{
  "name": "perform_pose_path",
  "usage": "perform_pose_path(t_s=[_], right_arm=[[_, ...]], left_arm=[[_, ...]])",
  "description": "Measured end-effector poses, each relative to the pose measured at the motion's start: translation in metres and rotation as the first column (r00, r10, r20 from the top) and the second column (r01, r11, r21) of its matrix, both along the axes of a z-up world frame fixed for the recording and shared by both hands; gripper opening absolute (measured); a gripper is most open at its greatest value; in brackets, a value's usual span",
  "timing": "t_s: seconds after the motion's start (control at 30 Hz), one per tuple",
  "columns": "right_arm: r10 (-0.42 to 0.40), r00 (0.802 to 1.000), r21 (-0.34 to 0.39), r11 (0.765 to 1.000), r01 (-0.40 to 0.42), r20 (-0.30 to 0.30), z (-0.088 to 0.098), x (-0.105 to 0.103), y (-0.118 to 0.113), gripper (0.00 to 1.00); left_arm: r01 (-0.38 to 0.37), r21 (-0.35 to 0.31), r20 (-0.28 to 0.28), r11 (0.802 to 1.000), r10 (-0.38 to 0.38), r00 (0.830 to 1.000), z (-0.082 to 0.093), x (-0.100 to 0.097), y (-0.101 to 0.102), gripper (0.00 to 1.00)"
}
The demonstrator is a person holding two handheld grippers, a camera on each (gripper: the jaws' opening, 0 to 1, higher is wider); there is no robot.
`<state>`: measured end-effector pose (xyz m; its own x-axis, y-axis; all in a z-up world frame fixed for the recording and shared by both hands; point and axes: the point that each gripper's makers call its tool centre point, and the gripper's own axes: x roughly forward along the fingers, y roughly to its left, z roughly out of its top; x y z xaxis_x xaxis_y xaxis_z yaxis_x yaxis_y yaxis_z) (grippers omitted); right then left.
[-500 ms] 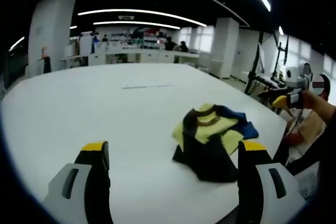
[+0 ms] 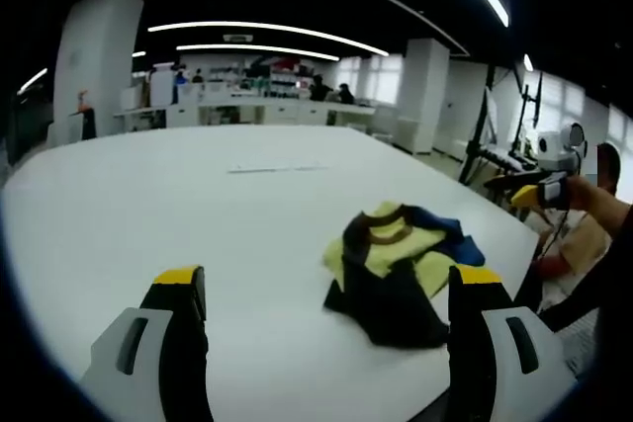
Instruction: Fold the garment on the visible template until the final outline fits inside the template.
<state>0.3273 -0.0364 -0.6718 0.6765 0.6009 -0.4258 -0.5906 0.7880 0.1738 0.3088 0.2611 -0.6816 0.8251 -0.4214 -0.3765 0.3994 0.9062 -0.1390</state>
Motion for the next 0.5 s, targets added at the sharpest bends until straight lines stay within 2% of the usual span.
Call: perform_pose_path(t_s=[0.5], right_arm=[[0.013, 1.000, 0.014, 1.000, -0.013, -0.003, -0.0041, 0.0062, 0.0056, 0.97]], left_arm=[[-0.011, -0.035, 0.003, 0.999, 0.011, 1.000, 0.0037, 0.0056, 0.0051, 0.99]])
